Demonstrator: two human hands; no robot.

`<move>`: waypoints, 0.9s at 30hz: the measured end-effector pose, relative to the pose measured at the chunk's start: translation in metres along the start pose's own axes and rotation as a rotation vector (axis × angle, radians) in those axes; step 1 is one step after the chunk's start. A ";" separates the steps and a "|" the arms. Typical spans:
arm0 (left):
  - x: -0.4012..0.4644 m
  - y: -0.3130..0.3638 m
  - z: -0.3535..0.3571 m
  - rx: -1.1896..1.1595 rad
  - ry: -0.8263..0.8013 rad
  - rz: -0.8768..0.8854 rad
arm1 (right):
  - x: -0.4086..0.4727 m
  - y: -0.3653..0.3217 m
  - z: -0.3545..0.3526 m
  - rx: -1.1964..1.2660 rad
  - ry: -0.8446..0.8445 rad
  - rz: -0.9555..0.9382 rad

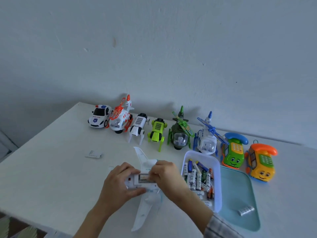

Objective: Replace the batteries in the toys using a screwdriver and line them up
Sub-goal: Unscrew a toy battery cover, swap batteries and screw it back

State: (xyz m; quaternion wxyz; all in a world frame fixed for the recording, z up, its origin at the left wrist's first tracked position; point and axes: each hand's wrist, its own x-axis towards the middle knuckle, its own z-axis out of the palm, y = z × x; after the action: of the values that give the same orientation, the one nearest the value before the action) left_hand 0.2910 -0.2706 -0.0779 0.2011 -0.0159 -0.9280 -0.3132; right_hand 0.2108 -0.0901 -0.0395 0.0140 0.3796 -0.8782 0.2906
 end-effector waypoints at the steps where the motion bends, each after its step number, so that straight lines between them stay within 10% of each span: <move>1: 0.000 0.000 0.003 -0.002 -0.003 0.009 | -0.008 0.000 -0.010 0.042 0.049 0.067; 7: -0.003 0.002 0.003 0.021 0.054 0.062 | -0.057 0.040 -0.082 0.014 0.429 0.547; 15: -0.008 0.006 0.006 0.057 0.088 0.081 | -0.134 0.087 -0.109 -0.331 0.062 1.229; 27: -0.010 0.007 0.006 0.038 0.056 0.041 | -0.112 0.077 -0.093 -0.235 0.169 1.088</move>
State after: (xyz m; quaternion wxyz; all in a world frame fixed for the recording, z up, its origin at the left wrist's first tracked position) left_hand 0.2992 -0.2603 -0.0818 0.2336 -0.0221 -0.9272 -0.2919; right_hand 0.2203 0.0733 -0.0279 -0.0256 -0.1568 -0.9697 0.1856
